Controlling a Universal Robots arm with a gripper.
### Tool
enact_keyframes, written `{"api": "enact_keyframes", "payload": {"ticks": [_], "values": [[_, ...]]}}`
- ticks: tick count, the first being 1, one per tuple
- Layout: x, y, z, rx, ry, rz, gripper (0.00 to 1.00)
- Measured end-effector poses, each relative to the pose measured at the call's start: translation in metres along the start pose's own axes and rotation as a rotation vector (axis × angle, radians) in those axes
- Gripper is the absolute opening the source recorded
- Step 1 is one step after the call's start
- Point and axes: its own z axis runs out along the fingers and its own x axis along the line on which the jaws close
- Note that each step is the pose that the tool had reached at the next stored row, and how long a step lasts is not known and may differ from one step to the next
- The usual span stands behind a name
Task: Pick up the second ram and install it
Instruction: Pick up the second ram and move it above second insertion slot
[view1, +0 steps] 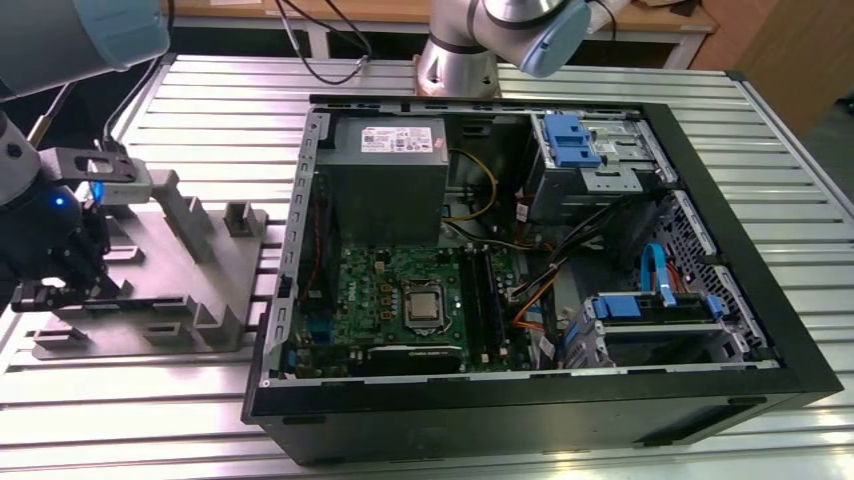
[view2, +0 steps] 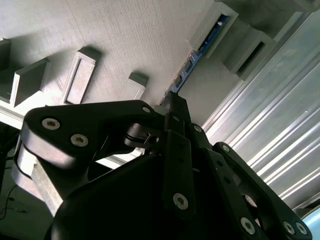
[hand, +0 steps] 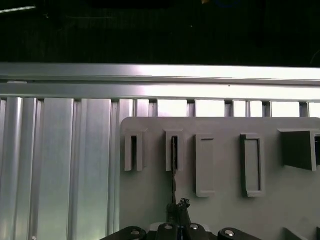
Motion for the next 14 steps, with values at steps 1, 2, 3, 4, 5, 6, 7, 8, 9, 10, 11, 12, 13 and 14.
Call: {"api": "enact_keyframes", "payload": {"ticks": [1, 2, 3, 4, 5, 6, 7, 8, 9, 10, 11, 12, 13, 14], "values": [[0.0000, 0.0000, 0.0003, -0.0001, 0.0001, 0.000, 0.10], [0.0001, 0.0000, 0.0004, -0.0002, 0.0002, 0.000, 0.10], [0.0001, -0.0001, 0.0009, 0.0000, 0.0000, 0.000, 0.10], [0.0003, -0.0001, 0.0014, 0.0001, -0.0001, 0.000, 0.10], [0.0005, -0.0001, 0.0018, 0.0002, -0.0001, 0.000, 0.10], [0.0006, -0.0001, 0.0021, 0.0002, -0.0001, 0.000, 0.10], [0.0007, -0.0001, 0.0021, 0.0000, 0.0000, 0.000, 0.10], [0.0007, -0.0001, 0.0021, 0.0000, 0.0000, 0.000, 0.10], [0.0007, -0.0001, 0.0021, -0.0001, 0.0001, 0.000, 0.10], [0.0007, -0.0001, 0.0021, 0.0000, 0.0001, 0.000, 0.10], [0.0007, -0.0001, 0.0022, 0.0000, 0.0000, 0.000, 0.10], [0.0007, -0.0001, 0.0022, 0.0000, 0.0001, 0.000, 0.10], [0.0007, -0.0001, 0.0022, -0.0001, 0.0001, 0.000, 0.10], [0.0007, -0.0001, 0.0022, -0.0001, 0.0001, 0.000, 0.11]]}}
